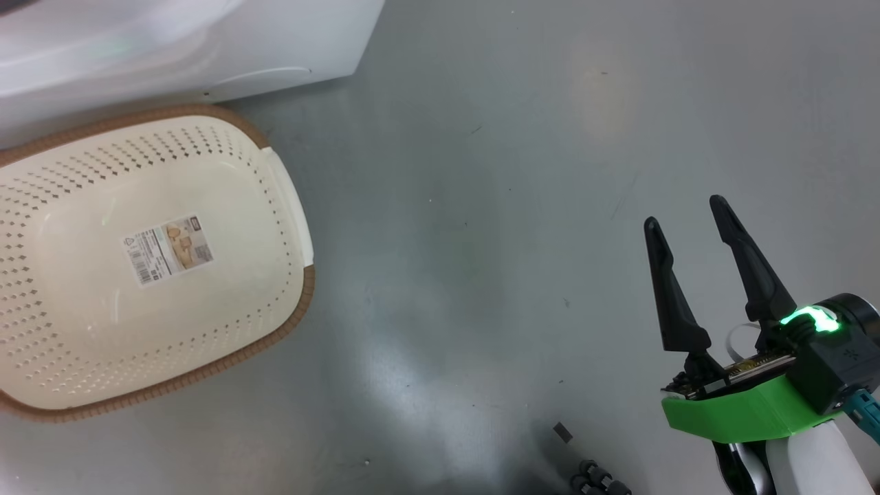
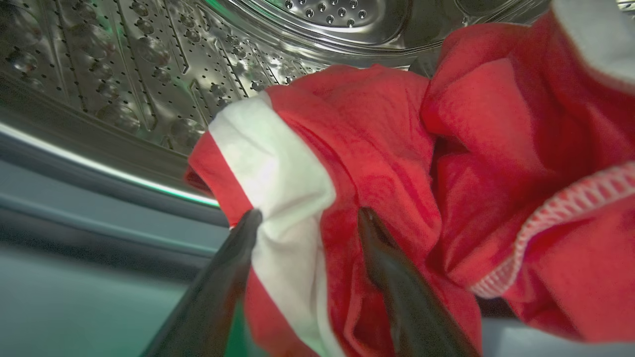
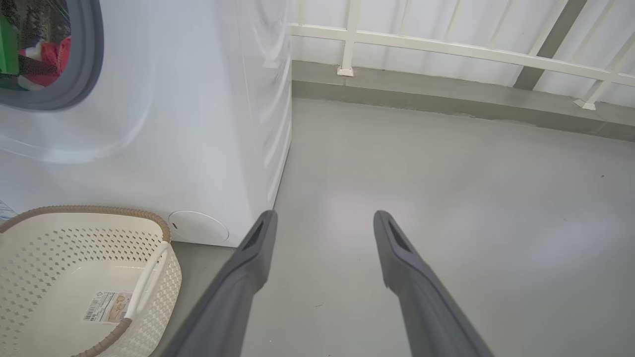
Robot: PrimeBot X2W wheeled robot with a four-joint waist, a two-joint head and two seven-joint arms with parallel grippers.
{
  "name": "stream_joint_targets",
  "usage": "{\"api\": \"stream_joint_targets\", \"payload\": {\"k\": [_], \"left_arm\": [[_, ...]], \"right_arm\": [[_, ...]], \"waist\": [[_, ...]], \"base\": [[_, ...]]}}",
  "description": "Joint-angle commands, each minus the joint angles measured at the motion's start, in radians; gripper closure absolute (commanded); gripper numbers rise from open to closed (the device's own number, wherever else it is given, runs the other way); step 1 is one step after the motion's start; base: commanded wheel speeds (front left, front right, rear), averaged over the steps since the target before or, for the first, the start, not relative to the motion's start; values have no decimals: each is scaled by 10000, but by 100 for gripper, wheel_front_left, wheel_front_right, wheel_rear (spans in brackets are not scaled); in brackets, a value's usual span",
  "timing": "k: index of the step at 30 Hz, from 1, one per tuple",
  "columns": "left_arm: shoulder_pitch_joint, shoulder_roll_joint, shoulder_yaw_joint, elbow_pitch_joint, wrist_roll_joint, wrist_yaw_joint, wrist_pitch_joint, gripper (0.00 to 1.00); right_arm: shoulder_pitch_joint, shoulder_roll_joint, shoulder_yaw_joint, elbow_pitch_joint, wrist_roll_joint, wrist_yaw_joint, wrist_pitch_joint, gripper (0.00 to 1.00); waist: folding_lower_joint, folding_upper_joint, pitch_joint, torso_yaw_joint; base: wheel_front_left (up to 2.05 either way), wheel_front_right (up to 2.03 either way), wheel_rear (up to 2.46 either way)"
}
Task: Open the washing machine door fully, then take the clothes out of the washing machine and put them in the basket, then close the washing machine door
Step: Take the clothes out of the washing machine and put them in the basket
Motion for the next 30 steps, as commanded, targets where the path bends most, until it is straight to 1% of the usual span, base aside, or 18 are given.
{"api": "stream_joint_targets", "payload": {"k": [1, 5, 6, 7, 8, 9, 20, 26, 30], "left_arm": [[-159, 493, 9, -108, 55, -72, 92, 0], [-157, 453, -56, -55, 12, -173, 150, 0], [-156, 436, -73, -46, -2, -205, 166, 24], [-159, 416, -80, -42, -24, -238, 176, 56], [-161, 394, -92, -40, -41, -264, 181, 93], [-167, 366, -101, -33, -71, -329, 220, 100], [-164, 74, -144, -221, -334, -714, 73, 100], [73, -136, -245, -564, -418, -991, -414, 100], [352, -47, -304, -809, -435, -1113, -751, 100]], "right_arm": [[295, -135, 155, -201, 106, 48, -61, 0], [249, -135, 167, -181, 140, 48, -61, 0], [245, -135, 165, -176, 146, 48, -61, 0], [238, -135, 158, -174, 147, 48, -61, 0], [233, -135, 148, -173, 144, 48, -61, 0], [228, -135, 138, -171, 144, 48, -61, 0], [100, -135, 39, -183, 93, 48, -61, 0], [24, -135, -87, -223, 110, 48, -61, 0], [-23, -135, -114, -194, 97, 48, -61, 0]], "waist": [[0, 0, 56, -35], [0, 0, 85, -31], [0, 0, 90, -21], [0, 0, 95, -8], [0, 0, 98, 11], [0, 0, 100, 31], [0, 0, 199, 397], [0, 0, 338, 756], [0, 0, 336, 929]], "base": [[0, 0, 0], [0, 0, 0], [0, 0, 0], [0, 0, 0], [0, 0, 0], [0, 0, 0], [0, 0, 0], [0, 0, 0], [0, 0, 0]]}}
